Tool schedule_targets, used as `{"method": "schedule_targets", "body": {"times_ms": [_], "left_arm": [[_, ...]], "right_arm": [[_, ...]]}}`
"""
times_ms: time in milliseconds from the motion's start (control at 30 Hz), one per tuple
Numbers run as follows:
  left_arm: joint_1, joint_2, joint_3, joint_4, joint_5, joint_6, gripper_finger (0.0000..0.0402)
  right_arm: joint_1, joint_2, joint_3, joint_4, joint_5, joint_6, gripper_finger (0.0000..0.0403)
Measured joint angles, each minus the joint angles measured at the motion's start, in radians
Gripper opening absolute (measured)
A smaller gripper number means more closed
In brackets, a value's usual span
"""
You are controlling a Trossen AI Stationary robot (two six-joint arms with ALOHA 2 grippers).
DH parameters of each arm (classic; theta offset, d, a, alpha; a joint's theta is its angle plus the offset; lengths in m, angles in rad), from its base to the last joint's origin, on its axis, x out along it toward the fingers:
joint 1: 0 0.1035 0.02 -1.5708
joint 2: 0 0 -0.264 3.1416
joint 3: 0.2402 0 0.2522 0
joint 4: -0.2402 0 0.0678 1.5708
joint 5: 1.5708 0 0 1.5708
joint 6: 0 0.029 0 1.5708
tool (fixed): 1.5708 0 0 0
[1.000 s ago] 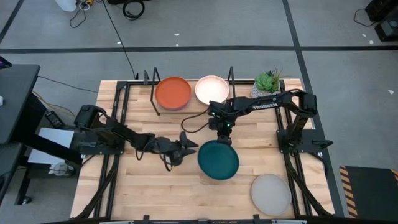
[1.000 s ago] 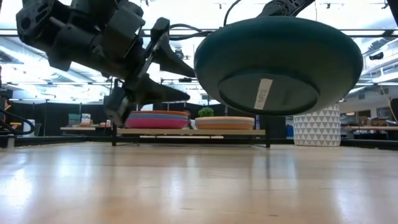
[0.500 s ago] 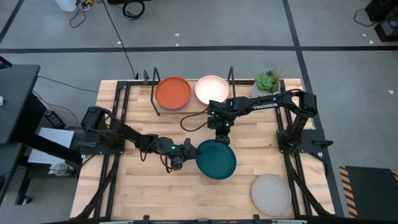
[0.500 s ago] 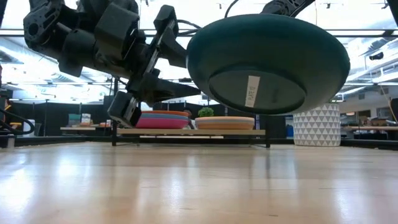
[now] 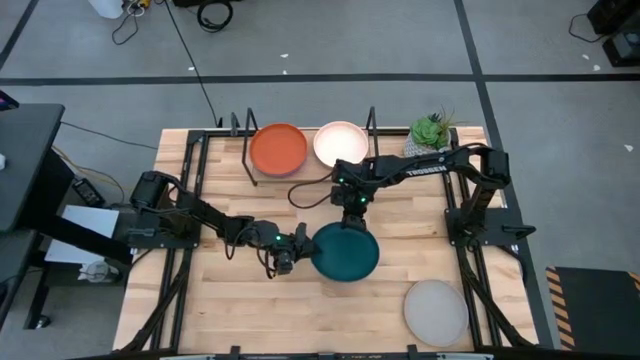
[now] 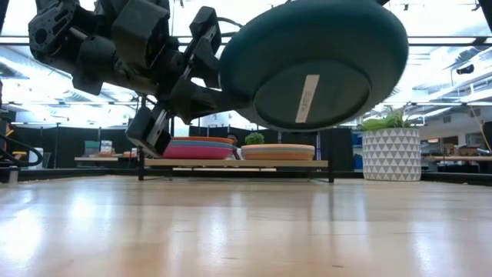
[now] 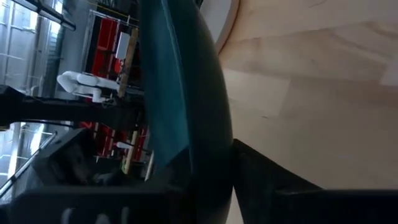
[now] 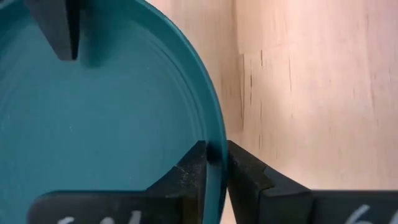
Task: Place and stack plates onto a shelf
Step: Stack the dark blue plate on the top of orange plate on the shelf
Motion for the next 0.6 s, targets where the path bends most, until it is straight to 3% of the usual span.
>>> {"method": "schedule_targets", "body": {"times_ms": [200, 400, 600], "left_arm": [[0.000, 0.000, 0.000, -0.004, 0.026, 0.001, 0.0067], [-0.003, 0.000, 0.000, -0.005, 0.022, 0.001, 0.0063], [-0.002, -0.005, 0.000, -0.002, -0.200, 0.005, 0.0063]], "right_arm": [[-0.031, -0.075, 0.000, -0.009, 0.048, 0.043, 0.0076], [-0.045, -0.221, 0.000, -0.009, 0.177, 0.045, 0.0076], [-0.006, -0.407, 0.000, -0.009, 0.380, 0.045, 0.0076]]}}
